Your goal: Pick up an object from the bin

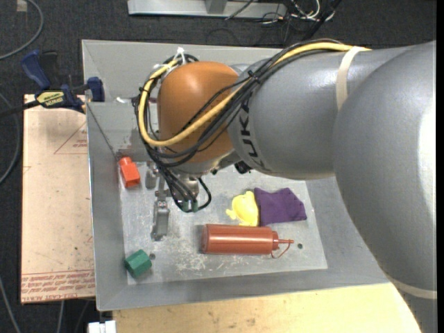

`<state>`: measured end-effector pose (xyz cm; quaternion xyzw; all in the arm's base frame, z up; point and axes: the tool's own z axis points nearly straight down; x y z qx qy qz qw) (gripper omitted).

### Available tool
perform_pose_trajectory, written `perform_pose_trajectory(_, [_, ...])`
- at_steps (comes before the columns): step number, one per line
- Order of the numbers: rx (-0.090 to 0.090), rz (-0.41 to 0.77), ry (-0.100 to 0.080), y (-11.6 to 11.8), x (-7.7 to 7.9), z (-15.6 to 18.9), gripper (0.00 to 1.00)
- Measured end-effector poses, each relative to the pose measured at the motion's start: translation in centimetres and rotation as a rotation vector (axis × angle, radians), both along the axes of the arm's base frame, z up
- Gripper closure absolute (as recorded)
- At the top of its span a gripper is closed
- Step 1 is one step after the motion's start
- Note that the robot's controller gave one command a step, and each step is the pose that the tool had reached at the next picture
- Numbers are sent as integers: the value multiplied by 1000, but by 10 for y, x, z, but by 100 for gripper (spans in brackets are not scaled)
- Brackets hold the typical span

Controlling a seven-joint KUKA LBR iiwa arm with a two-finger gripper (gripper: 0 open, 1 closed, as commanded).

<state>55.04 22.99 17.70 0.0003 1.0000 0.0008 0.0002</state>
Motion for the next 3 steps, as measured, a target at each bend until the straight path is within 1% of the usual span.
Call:
perform_pose_trajectory(1, [0, 0, 0, 0, 0, 0, 0])
perform_pose_trajectory(2, [3, 69, -7, -12, -3, -19, 0])
perform_pose_trajectory(3, [-2, 251, -1, -17, -7, -50, 0])
